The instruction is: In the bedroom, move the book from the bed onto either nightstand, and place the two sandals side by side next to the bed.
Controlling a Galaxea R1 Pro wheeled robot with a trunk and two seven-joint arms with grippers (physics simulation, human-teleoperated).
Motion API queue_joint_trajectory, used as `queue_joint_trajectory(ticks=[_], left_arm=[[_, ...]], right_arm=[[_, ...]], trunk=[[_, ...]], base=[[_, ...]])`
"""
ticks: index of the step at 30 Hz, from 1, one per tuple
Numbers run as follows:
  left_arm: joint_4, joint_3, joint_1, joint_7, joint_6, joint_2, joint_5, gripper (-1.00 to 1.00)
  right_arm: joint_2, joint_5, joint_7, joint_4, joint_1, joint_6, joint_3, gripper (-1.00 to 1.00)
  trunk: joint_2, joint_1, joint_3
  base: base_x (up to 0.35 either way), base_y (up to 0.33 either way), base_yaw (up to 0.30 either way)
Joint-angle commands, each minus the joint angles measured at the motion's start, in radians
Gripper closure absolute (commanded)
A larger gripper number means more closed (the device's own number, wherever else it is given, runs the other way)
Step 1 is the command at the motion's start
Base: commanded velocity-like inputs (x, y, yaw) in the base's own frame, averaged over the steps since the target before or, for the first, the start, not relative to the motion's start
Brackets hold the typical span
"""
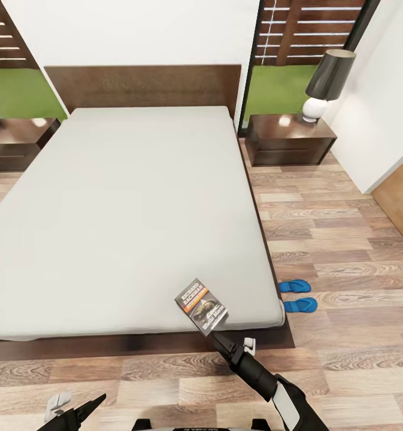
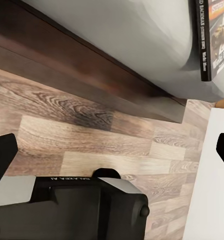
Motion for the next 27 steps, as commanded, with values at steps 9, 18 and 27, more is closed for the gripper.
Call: queue_joint_trajectory(ticks=[9, 18, 27], left_arm=[[0.000, 0.001, 0.000, -0.004, 0.011, 0.000, 0.006, -1.00], [0.000, 0.001, 0.000, -0.004, 0.011, 0.000, 0.006, -1.00], [0.000, 0.001, 0.000, -0.004, 0.011, 0.000, 0.006, -1.00]], right_arm=[[0.001, 0.001, 0.003, 0.000, 0.000, 0.009, -0.005, -1.00], [0.001, 0.001, 0.004, 0.000, 0.000, 0.009, -0.005, -1.00], [0.001, 0.001, 0.003, 0.000, 0.000, 0.009, -0.005, -1.00]], trunk=[[-0.064, 0.035, -0.029], [-0.127, 0.069, -0.057], [-0.190, 0.104, -0.085]], base=[[0.000, 0.000, 0.000], [0.000, 0.000, 0.000], [0.000, 0.000, 0.000]])
